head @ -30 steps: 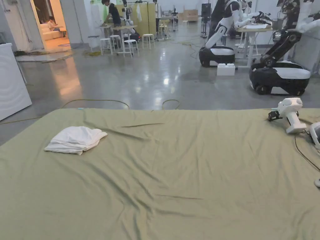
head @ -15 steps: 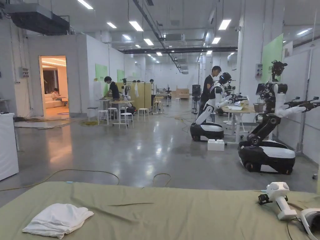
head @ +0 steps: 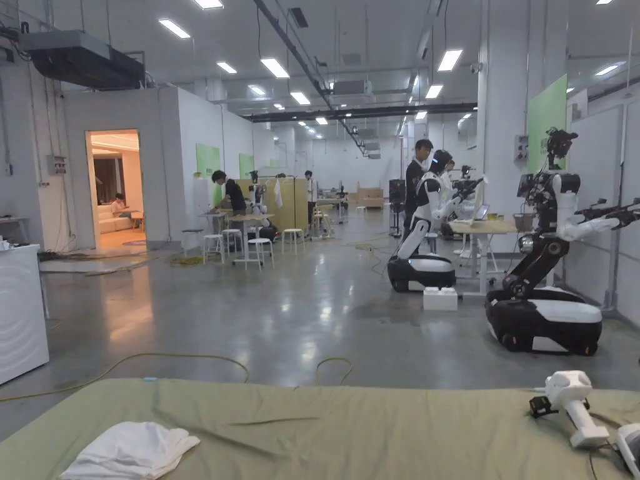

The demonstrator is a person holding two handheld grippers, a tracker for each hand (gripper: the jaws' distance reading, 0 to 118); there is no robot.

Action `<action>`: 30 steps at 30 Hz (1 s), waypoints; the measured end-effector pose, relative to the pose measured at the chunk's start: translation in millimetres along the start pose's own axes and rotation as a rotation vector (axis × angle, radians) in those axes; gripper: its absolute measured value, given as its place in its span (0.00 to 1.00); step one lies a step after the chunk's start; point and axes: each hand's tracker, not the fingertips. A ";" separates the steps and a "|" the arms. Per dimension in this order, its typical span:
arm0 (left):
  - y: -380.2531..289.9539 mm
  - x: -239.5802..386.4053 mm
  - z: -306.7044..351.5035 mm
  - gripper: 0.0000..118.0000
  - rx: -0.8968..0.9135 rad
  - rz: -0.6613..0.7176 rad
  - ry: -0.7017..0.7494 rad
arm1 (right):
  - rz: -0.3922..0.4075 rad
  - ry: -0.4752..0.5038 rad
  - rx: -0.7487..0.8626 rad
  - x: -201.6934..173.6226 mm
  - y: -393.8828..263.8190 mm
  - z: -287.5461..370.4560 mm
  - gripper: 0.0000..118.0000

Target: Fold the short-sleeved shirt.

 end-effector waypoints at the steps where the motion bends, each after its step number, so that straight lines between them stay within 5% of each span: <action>1: -1.7 -9.0 -9.8 0.00 -0.037 0.035 -0.002 | -0.003 -0.002 -0.009 0.1 -2.9 -1.3 0.00; 4: -23.7 -50.0 -39.7 0.02 -0.160 0.180 -0.026 | -0.016 0.011 -0.067 0.1 -13.9 -5.8 0.00; 5: -39.6 -72.7 -56.3 0.16 -0.220 0.257 -0.052 | -0.031 0.021 -0.096 1.0 -19.3 -6.7 0.00; 6: -57.0 -96.0 -73.3 0.52 -0.290 0.343 -0.087 | -0.049 0.027 -0.126 1.5 -23.9 -8.4 0.00; 7: -80.5 -121.6 -92.9 0.77 -0.394 0.448 -0.136 | -0.069 0.034 -0.155 2.7 -29.9 -9.7 0.00; 8: -108.3 -147.1 -113.9 0.87 -0.500 0.553 -0.191 | -0.082 0.036 -0.181 3.6 -35.6 -10.7 0.00; 11: -197.8 -196.9 -143.2 0.87 -0.648 0.736 -0.132 | -0.114 0.020 -0.260 7.4 -52.9 -14.1 0.00; 14: -263.3 -222.4 -168.6 0.87 -0.804 0.725 -0.028 | -0.161 0.016 -0.329 11.1 -66.2 -18.8 0.00; 20: -344.8 -247.0 -186.7 0.85 -0.864 1.034 -0.163 | -0.168 -0.017 -0.400 12.7 -79.1 -28.4 0.00; 23: -349.7 -238.6 -194.5 0.68 -0.844 1.078 -0.195 | -0.182 -0.020 -0.421 12.0 -80.6 -32.0 0.00; 25: -352.8 -229.5 -206.2 0.22 -0.899 1.048 -0.229 | -0.184 -0.023 -0.424 9.7 -81.0 -33.5 0.00; 26: -354.9 -227.1 -210.5 0.12 -0.938 1.035 -0.220 | -0.182 -0.023 -0.427 8.8 -81.1 -33.2 0.00; 30: -349.4 -228.8 -211.1 0.08 -0.945 1.029 -0.188 | -0.164 -0.028 -0.433 4.0 -79.0 -31.0 0.00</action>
